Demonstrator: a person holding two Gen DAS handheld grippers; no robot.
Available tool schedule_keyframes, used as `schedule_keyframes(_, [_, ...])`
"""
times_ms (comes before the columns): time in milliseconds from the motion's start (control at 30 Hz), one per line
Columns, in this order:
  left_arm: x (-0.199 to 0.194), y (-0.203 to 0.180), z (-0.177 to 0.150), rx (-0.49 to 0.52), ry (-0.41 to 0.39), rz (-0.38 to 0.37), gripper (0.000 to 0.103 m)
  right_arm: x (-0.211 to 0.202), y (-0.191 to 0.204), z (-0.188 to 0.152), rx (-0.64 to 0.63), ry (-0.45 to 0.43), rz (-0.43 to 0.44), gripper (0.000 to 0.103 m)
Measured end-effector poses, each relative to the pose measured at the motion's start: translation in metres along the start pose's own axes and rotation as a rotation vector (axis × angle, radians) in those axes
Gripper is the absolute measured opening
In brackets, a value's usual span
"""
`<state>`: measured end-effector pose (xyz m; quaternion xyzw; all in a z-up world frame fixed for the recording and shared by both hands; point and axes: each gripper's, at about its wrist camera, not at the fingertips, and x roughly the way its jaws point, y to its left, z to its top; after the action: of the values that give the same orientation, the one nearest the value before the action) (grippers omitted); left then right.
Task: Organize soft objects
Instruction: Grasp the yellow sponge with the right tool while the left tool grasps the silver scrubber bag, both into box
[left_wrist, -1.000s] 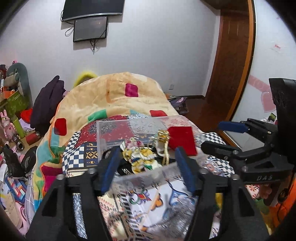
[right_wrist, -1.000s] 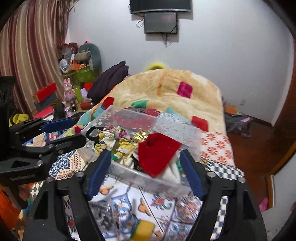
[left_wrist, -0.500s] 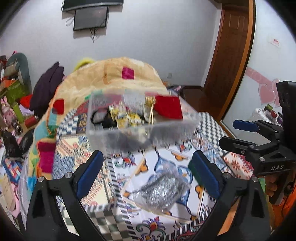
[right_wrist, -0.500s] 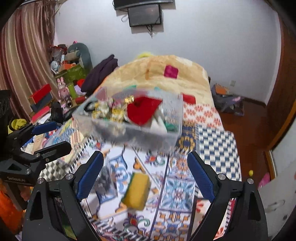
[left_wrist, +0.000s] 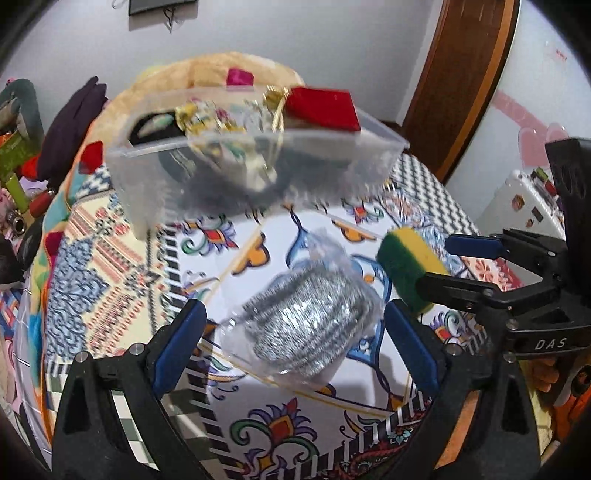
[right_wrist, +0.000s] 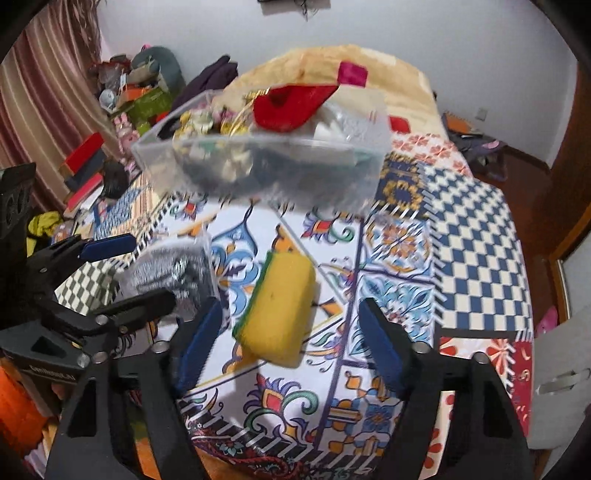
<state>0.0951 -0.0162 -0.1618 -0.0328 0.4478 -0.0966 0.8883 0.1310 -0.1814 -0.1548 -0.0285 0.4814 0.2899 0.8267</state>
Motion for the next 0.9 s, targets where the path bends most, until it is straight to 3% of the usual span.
schedule_keyframes(133, [0.008,0.001,-0.001,-0.013,0.024,-0.023,0.098,0.008,0.003,-0.003,-0.011,0.037,0.028,0.041])
schedule_keyframes(200, [0.010,0.001,-0.003,-0.017,0.024,-0.025,0.091,0.010,0.004,-0.004,-0.013,0.044,0.031,0.033])
schedule_keyframes(367, [0.007,0.003,-0.001,-0.016,0.011,-0.053,0.062,0.002,0.003,-0.003,-0.009,0.010,0.026,0.030])
schedule_keyframes(467, [0.004,0.004,0.001,-0.014,0.000,-0.057,0.050,-0.005,0.002,0.001,-0.013,-0.014,0.018,0.029])
schedule_keyframes(667, [-0.016,0.011,0.009,-0.014,-0.059,-0.041,0.040,-0.022,0.006,0.014,-0.030,-0.074,-0.010,0.029])
schedule_keyframes(900, [-0.054,0.021,0.036,-0.036,-0.182,-0.023,0.039,-0.048,0.008,0.042,-0.043,-0.180,-0.039,0.029])
